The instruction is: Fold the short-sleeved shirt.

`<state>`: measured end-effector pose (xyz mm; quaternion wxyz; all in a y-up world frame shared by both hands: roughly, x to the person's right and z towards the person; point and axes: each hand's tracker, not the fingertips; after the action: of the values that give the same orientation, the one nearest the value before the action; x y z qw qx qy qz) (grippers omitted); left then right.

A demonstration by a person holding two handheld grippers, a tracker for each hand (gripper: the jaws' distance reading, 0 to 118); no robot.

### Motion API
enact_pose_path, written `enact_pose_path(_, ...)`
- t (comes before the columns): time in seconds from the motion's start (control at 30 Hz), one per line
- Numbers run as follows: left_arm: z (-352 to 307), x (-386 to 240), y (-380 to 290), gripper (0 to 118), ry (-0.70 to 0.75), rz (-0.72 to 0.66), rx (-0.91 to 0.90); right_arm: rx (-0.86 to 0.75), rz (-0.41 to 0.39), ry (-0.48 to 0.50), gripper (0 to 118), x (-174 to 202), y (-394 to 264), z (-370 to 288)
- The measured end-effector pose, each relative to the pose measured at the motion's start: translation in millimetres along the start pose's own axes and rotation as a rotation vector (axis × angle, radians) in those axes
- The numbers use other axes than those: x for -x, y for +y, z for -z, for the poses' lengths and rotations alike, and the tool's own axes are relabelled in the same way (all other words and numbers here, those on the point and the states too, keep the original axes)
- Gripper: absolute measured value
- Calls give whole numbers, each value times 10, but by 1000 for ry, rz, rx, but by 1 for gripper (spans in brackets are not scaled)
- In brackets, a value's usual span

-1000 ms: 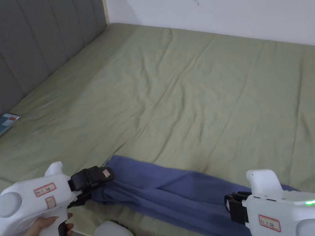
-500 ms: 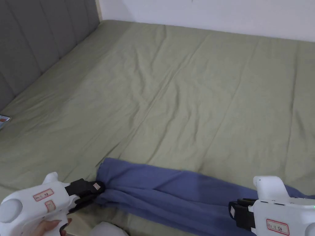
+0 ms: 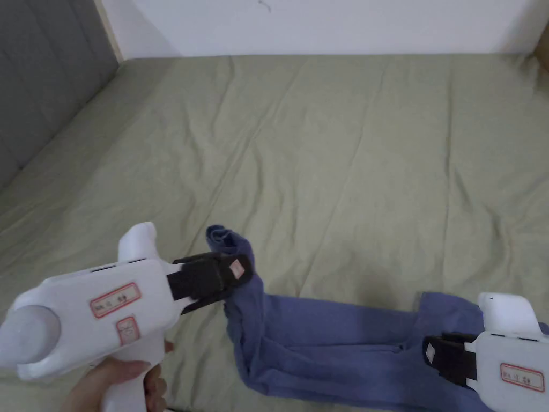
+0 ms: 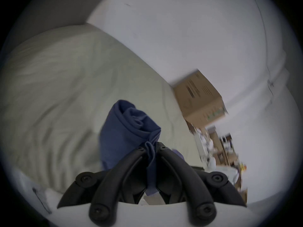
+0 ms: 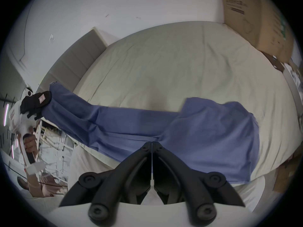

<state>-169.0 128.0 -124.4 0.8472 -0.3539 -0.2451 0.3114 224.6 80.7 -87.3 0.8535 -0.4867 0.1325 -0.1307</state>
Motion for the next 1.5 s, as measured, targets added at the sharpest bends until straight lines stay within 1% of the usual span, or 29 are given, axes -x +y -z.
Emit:
enact_pose_path(0.03,212,-134,-49,8,-32,46,65,-9,27,-1,1,-92,-20,-49)
enact_pose_path(0.17,978,-438,-417,8,-41,167,255,-40,112,-44,1,-428,-146,-226)
enact_pose_path(0.23,1311,-498,-623,8,9,144,346,-47,172,-56,1,-585,-232,-306)
enact_pose_path(0.27,1430,-514,-739,9,13,169,380,-51,201,-60,1,-658,-277,-341)
enact_pose_path(0.3,1545,-505,-836,18,23,205,406,-56,218,-64,1,-720,-324,-373)
enact_pose_path(0.33,1655,-501,-932,18,82,210,440,-54,226,-72,1,-767,-375,-401)
enact_pose_path(0.37,1755,-486,-1017,24,135,214,475,-50,235,-88,1,-815,-432,-423)
enact_pose_path(0.4,1791,-434,-1068,39,156,203,494,-46,244,-97,1,-851,-476,-435)
enact_pose_path(0.43,1794,-402,-1095,71,168,155,485,-39,253,-98,1,-894,-525,-441)
enact_pose_path(0.47,1739,-385,-1081,77,147,108,451,-31,268,-103,1,-925,-563,-445)
enact_pose_path(0.5,1674,-394,-1035,75,140,57,408,-27,278,-105,1,-946,-596,-456)
enact_pose_path(0.57,1490,-355,-885,79,122,-24,329,-30,290,-101,1,-966,-645,-487)
enact_pose_path(0.6,1401,-355,-833,79,113,-58,290,-32,295,-99,1,-973,-651,-491)
enact_pose_path(0.67,1175,-269,-674,77,59,-93,231,-38,300,-94,1,-964,-648,-504)
enact_pose_path(0.7,1083,-257,-651,70,54,-109,197,-40,298,-94,1,-957,-644,-507)
enact_pose_path(0.77,953,-219,-618,15,80,-83,158,-48,285,-91,1,-913,-621,-506)
enact_pose_path(0.8,958,-196,-619,1,136,-62,169,-47,279,-88,1,-897,-614,-503)
enact_pose_path(0.83,993,-177,-651,2,200,-30,192,-47,271,-80,1,-878,-608,-497)
enact_pose_path(0.87,1034,-159,-688,2,225,0,237,-47,263,-73,1,-855,-588,-483)
enact_pose_path(0.93,1158,-150,-818,2,206,-6,296,-49,252,-63,1,-818,-574,-478)
enact_pose_path(1.0,1288,-154,-920,2,151,-35,342,-51,241,-55,1,-796,-560,-479)
enact_pose_path(1.07,1468,-207,-1058,2,183,16,410,-52,240,-52,1,-789,-561,-487)
enact_pose_path(1.13,1599,-287,-1145,2,224,114,469,-55,241,-47,1,-799,-561,-499)
enact_pose_path(1.17,1643,-310,-1179,2,242,142,479,-58,245,-47,1,-807,-570,-515)
enact_pose_path(1.2,1671,-322,-1233,2,242,136,483,-60,248,-46,1,-818,-577,-527)
enact_pose_path(1.23,1692,-313,-1231,2,214,82,486,-62,255,-44,1,-832,-585,-539)
enact_pose_path(1.33,1758,-325,-1314,2,44,-92,524,-64,272,-45,1,-869,-600,-560)
enact_pose_path(1.4,1849,-445,-1409,2,-14,-57,555,-66,278,-48,1,-888,-603,-567)
enact_pose_path(1.5,1999,-597,-1558,2,-32,-2,627,-67,290,-48,1,-912,-607,-574)
